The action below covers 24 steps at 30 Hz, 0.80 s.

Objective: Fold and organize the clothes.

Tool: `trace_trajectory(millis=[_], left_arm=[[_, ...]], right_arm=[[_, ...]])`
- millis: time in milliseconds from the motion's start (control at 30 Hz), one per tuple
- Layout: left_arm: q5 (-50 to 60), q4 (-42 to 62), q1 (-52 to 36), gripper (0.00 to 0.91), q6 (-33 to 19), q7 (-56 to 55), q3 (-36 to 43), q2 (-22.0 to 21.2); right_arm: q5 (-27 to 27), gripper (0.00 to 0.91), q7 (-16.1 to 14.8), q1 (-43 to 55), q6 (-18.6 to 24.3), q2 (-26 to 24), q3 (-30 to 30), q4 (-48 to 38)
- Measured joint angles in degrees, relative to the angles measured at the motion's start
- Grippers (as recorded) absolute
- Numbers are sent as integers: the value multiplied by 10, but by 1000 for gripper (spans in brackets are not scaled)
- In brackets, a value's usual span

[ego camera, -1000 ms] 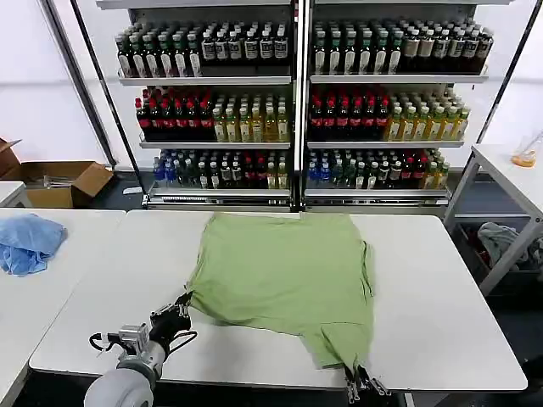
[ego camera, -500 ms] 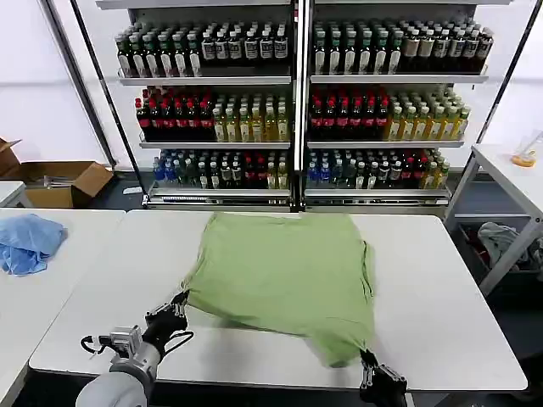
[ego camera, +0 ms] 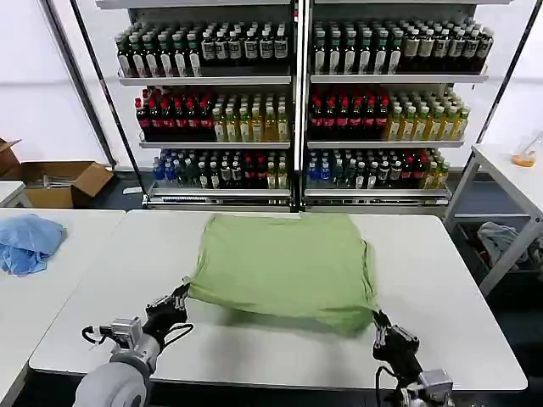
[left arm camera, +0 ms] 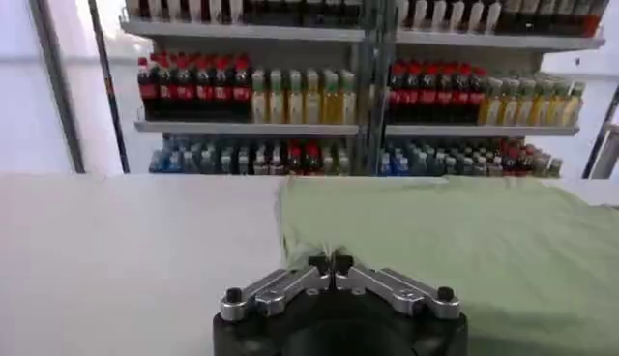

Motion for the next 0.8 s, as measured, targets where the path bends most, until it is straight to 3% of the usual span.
trace_trajectory(millis=[400, 733, 767, 800], left_arm=[[23, 74, -71, 20, -4, -1, 39, 1], [45, 142, -134, 20, -11, -2, 76, -5], [46, 149, -139, 60, -12, -2, 79, -6], [48, 154, -143, 131, -13, -2, 81, -6]], right_arm=[[6, 0, -7, 144, -7, -13, -65, -101], [-11, 0, -8, 191, -8, -4, -91, -156], [-12, 0, -8, 192, -10, -3, -92, -158], [-14, 202, -9, 194, -12, -2, -92, -160]])
